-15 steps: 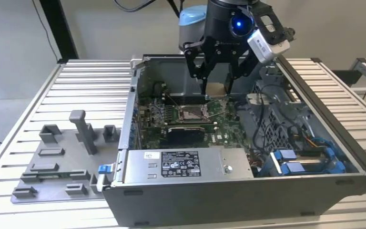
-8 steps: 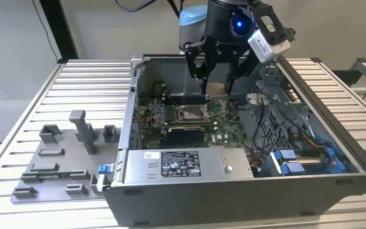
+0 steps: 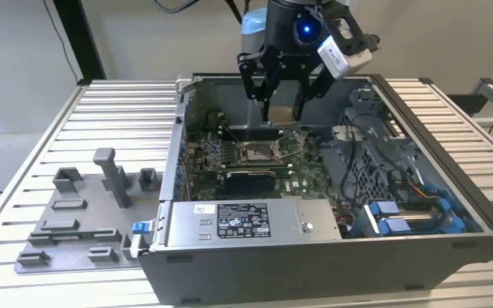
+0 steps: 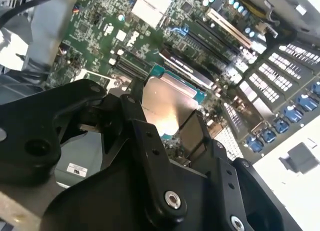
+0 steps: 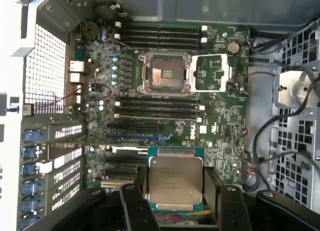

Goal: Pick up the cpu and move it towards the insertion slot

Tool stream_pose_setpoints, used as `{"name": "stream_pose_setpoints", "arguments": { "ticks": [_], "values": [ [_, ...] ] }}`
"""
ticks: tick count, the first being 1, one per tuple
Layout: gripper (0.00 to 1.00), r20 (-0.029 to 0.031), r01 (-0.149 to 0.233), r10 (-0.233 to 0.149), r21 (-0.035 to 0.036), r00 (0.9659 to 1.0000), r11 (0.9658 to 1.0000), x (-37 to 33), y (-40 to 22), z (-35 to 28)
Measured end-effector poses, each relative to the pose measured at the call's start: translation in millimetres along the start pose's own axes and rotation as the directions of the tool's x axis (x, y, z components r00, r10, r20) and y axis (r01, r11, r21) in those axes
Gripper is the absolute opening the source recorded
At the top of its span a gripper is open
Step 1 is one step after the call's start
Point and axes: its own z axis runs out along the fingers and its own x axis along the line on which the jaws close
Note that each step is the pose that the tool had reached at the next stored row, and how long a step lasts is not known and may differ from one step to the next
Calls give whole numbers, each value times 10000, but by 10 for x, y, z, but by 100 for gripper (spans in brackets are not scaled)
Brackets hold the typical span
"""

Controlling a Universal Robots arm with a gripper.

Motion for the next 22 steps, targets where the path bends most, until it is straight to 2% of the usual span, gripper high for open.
{"name": "stream_pose_setpoints", "arguments": {
  "ticks": [9, 17, 22],
  "values": [
    [0, 0, 0, 0, 0, 10000, 10000, 27, 385, 55],
    [0, 0, 0, 0, 1, 10000, 10000, 127, 691, 100],
    [0, 0, 0, 0, 0, 10000, 10000, 167, 881, 124]
  ]
}}
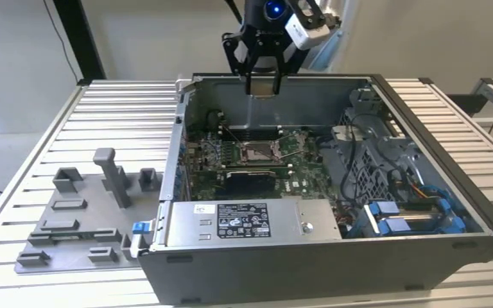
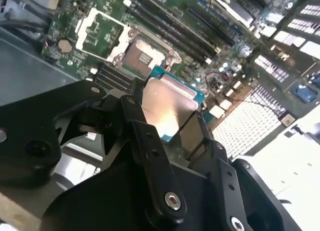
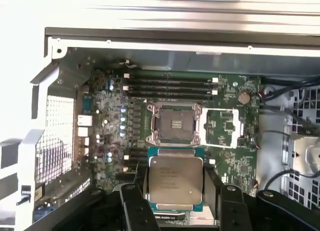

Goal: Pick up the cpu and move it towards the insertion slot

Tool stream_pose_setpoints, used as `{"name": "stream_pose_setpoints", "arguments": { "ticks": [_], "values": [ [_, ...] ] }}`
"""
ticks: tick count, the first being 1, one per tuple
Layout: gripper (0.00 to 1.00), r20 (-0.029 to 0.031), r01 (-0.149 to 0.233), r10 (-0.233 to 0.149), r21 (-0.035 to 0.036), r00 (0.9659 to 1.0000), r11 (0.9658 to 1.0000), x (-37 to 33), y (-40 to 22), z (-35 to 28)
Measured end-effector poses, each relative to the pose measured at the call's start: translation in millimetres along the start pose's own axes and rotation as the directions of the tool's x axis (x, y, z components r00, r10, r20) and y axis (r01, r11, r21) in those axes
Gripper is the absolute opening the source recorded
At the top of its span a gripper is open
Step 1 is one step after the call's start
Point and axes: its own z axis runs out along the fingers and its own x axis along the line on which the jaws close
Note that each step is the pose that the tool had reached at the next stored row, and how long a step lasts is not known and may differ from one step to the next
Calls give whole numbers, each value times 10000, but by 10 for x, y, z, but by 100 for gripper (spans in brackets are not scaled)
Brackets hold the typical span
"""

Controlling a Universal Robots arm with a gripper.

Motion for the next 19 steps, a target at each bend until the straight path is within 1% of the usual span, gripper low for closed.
{"name": "stream_pose_setpoints", "arguments": {
  "ticks": [3, 5, 6, 8, 10, 12, 15, 19],
  "values": [
    [0, 0, -1, 1, 0, 10000, 10000, 12, 86, 12],
    [0, 1, -8, 8, 1, 10000, 10000, 14, 129, 16],
    [0, 2, -28, 28, 0, 10000, 10000, 14, 141, 17],
    [0, 11, -171, 171, 0, 9999, 9999, 14, 145, 22],
    [0, 23, -408, 408, 1, 9992, 9992, 14, 145, 28],
    [0, 12, -538, 538, 18, 9986, 9986, 14, 144, 31],
    [0, -11, -578, 578, 40, 9983, 9983, 14, 146, 32],
    [0, -12, -577, 577, 48, 9983, 9983, 14, 146, 33]
  ]
}}
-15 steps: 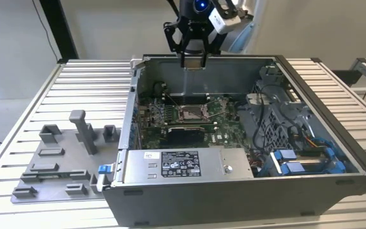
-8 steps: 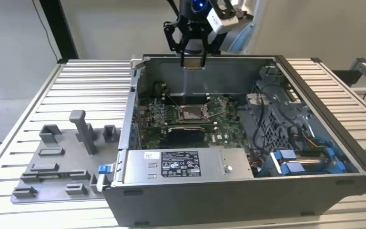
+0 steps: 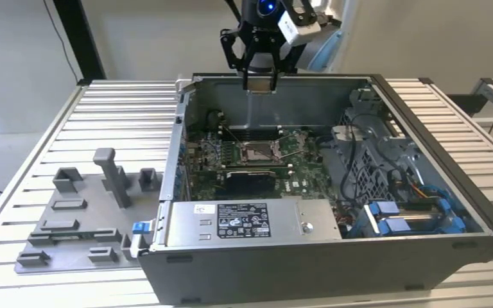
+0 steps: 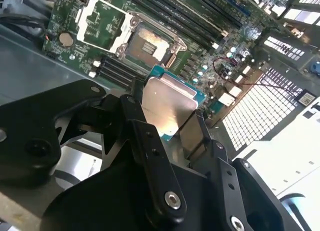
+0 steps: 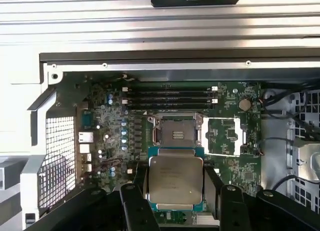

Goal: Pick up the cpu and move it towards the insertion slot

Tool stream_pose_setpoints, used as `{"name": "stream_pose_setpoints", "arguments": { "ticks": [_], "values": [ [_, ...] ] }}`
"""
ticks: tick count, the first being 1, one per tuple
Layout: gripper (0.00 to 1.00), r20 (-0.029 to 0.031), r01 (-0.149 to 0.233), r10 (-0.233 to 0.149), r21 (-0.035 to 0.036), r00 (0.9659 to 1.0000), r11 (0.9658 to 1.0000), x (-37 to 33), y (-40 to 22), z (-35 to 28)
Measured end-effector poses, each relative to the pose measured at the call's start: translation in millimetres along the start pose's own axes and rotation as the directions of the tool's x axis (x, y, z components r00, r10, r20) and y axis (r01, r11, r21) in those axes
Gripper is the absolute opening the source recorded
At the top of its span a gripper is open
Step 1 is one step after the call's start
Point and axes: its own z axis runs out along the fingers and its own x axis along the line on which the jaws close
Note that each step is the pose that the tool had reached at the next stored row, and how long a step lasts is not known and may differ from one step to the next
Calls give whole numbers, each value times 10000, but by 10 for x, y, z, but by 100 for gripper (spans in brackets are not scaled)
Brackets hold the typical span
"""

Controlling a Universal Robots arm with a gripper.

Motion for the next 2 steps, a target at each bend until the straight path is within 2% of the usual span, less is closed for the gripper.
{"name": "stream_pose_setpoints", "arguments": {
  "ticks": [2],
  "values": [
    [0, 0, 0, 0, 0, 10000, 10000, 0, 0, 0]
  ]
}}
